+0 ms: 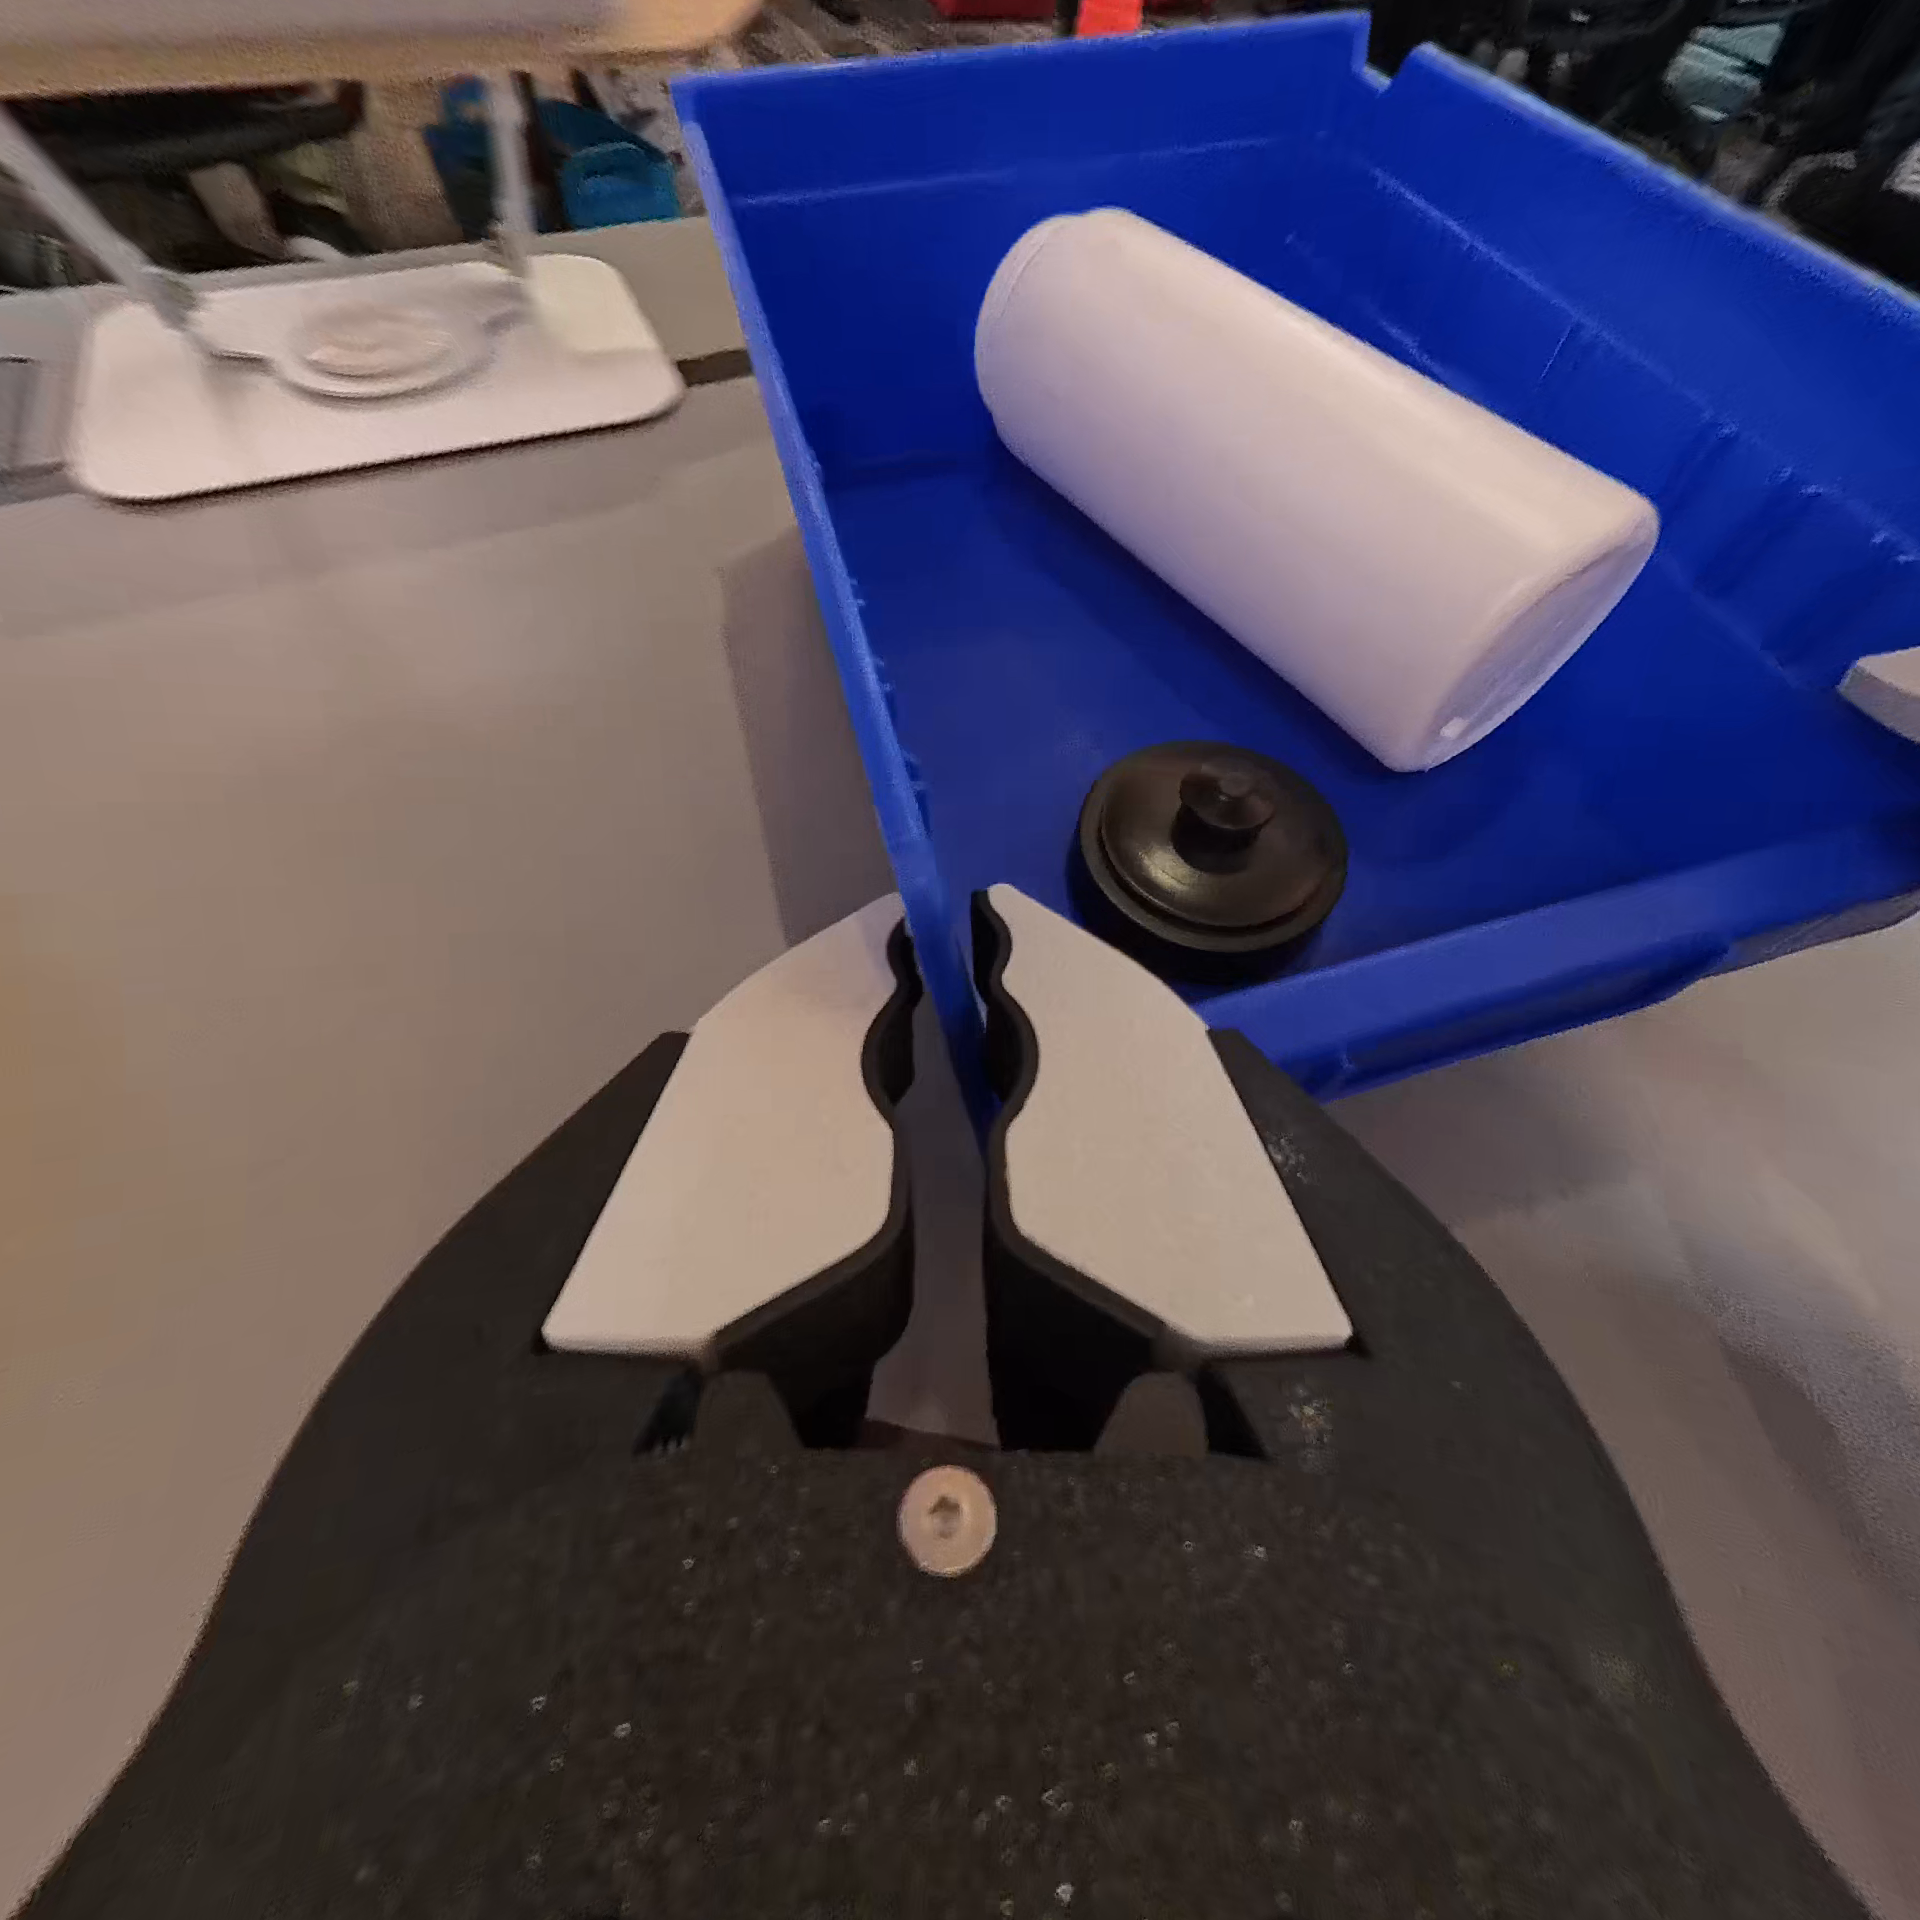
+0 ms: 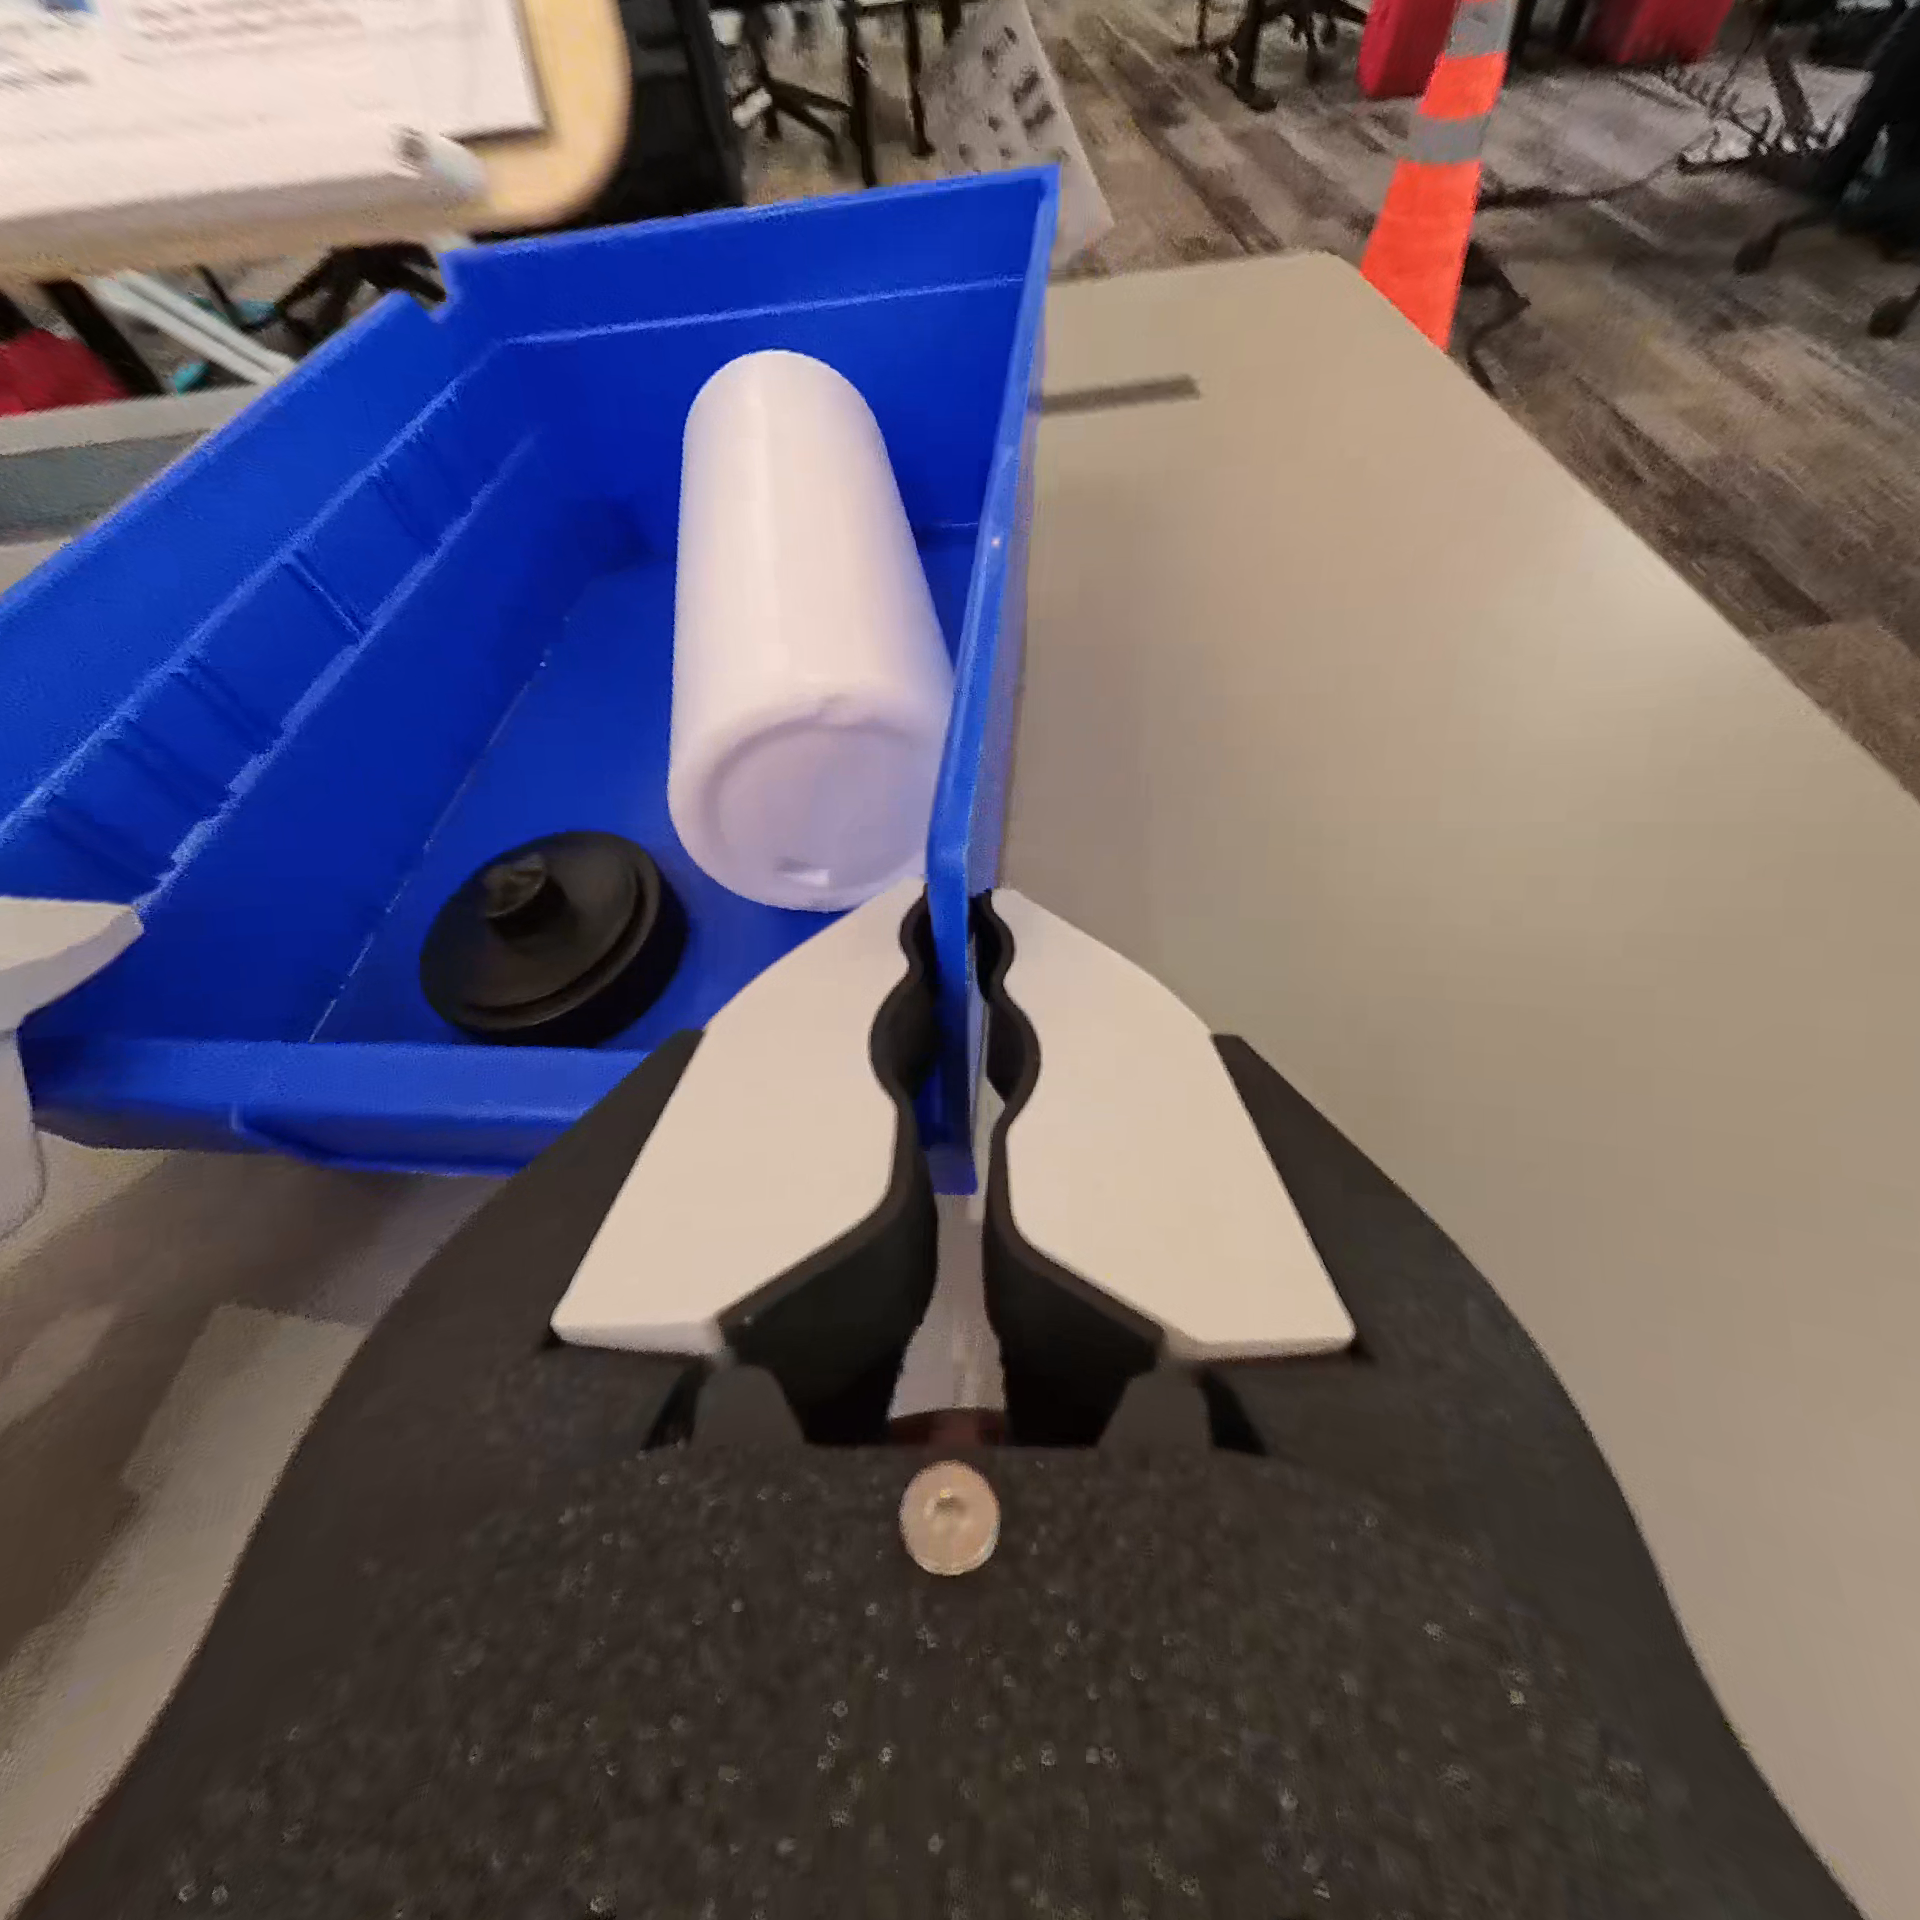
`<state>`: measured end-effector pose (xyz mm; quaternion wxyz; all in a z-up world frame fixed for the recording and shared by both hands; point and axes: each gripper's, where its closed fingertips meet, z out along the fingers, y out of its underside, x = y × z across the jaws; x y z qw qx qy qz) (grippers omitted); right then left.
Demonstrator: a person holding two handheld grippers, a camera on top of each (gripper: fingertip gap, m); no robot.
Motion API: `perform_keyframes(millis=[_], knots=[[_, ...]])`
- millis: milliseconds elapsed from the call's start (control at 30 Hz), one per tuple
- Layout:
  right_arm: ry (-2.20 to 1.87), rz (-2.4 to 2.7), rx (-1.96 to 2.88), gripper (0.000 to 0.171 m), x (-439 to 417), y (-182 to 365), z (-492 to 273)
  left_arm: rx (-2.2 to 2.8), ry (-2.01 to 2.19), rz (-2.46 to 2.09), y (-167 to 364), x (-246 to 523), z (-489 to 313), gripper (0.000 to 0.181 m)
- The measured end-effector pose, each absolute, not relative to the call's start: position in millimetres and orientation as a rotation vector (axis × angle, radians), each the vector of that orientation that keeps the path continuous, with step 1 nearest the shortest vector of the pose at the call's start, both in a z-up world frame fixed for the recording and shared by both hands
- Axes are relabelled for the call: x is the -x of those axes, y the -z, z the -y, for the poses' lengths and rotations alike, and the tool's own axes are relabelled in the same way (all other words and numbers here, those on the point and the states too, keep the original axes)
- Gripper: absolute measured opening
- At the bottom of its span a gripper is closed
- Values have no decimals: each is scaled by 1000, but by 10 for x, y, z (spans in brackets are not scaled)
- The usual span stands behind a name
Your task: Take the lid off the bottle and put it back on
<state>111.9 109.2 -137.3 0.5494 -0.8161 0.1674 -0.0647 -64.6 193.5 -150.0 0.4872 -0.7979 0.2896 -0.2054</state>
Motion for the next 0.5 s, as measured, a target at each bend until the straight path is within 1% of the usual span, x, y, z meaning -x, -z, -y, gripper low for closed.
perform_keyframes(millis=[133,267,400,467,500], knots=[[127,-260,1908,5,-484,1248,-1452,1945,386,-611,1442,1375,-2138,6],[49,-173,1937,4,136,1337,-1799,1998,286,-520,1476,2030,-2283,5],[15,-74,2002,5,512,1556,-1959,2052,238,-447,1586,2401,-2355,5],[-10,-24,2006,5,626,1636,-1995,2056,225,-426,1651,2492,-2376,5],[-8,-11,2002,6,645,1649,-2009,2056,253,-441,1655,2480,-2350,8]])
